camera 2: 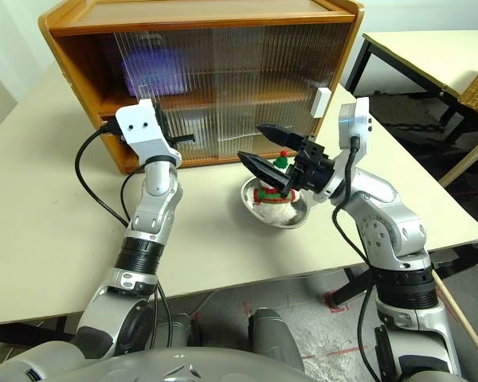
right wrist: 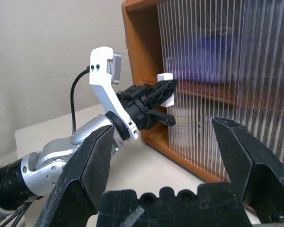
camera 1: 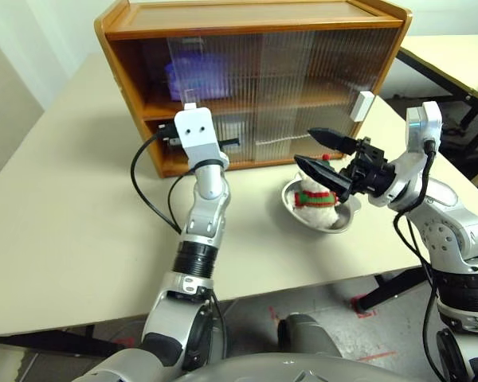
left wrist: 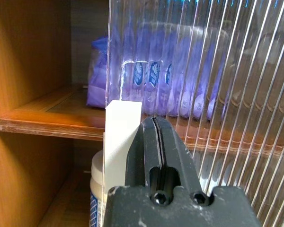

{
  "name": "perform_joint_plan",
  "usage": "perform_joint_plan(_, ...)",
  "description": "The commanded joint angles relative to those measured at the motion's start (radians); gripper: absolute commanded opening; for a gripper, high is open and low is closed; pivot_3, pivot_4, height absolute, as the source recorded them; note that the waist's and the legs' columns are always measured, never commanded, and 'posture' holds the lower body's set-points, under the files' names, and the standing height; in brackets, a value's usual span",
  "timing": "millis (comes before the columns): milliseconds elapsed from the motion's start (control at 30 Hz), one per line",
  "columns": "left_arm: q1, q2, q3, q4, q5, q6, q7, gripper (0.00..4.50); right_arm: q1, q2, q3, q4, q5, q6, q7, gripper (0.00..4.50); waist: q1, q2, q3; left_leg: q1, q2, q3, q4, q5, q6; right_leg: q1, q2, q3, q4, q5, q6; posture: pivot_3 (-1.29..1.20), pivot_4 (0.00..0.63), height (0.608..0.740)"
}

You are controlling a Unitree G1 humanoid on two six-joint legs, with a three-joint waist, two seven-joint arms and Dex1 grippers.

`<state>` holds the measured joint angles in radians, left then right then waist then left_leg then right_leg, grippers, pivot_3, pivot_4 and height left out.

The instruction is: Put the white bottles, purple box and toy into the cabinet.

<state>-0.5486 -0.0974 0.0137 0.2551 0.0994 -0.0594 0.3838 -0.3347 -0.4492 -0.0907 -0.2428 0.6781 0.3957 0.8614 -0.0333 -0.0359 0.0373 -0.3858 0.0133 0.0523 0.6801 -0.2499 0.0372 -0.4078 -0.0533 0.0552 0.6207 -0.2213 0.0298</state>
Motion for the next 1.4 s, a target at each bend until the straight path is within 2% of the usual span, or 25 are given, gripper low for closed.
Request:
perform_joint_plan(33, 0.024, 0.007, 0.023, -0.017, 0.005, 0.034, 0.005, 0.05, -0.011, 0.005, 0.013, 0.017, -0.008, -0.005, 0.008, 4.50, 0.000, 0.000, 0.000, 0.000, 0.000, 0.000, 0.000, 0.000, 0.000, 0.000, 0.000, 0.000, 0.000, 0.000, 0.000, 0.03, 0.000, 0.740)
perform_joint_plan(533, 0.036, 0.029, 0.075, -0.048, 0.017, 0.064, 0.049, 0.05, -0.003, 0.016, 0.011, 0.037, -0.020, -0.020, 0.035, 4.50, 0.003, 0.000, 0.000, 0.000, 0.000, 0.000, 0.000, 0.000, 0.000, 0.000, 0.000, 0.000, 0.000, 0.000, 0.000, 0.05, 0.000, 0.740)
perform_joint_plan(1100, 0.039, 0.068, 0.128, -0.060, 0.019, 0.064, 0.087, 0.05, -0.029, 0.034, 0.021, 0.068, -0.033, -0.022, 0.061, 4.50, 0.040, 0.000, 0.000, 0.000, 0.001, 0.000, 0.000, 0.000, 0.000, -0.001, 0.000, 0.000, 0.000, 0.000, 0.000, 0.08, 0.000, 0.740)
perform_joint_plan(1333, 0.039, 0.067, 0.056, -0.070, -0.020, -0.010, -0.059, 0.05, -0.028, 0.036, 0.019, 0.072, -0.038, -0.028, 0.069, 4.50, 0.052, 0.000, 0.000, 0.000, 0.001, 0.000, 0.000, 0.000, 0.000, -0.001, 0.001, 0.000, 0.000, 0.001, -0.001, 0.08, 0.000, 0.740)
perform_joint_plan(1400, 0.031, 0.060, 0.050, -0.063, -0.073, -0.028, -0.140, 0.05, -0.030, 0.036, 0.018, 0.071, -0.039, -0.027, 0.068, 4.50, 0.054, 0.000, 0.000, 0.000, 0.001, 0.001, 0.000, 0.000, 0.000, -0.001, 0.001, 0.000, 0.000, 0.001, -0.001, 0.08, 0.000, 0.740)
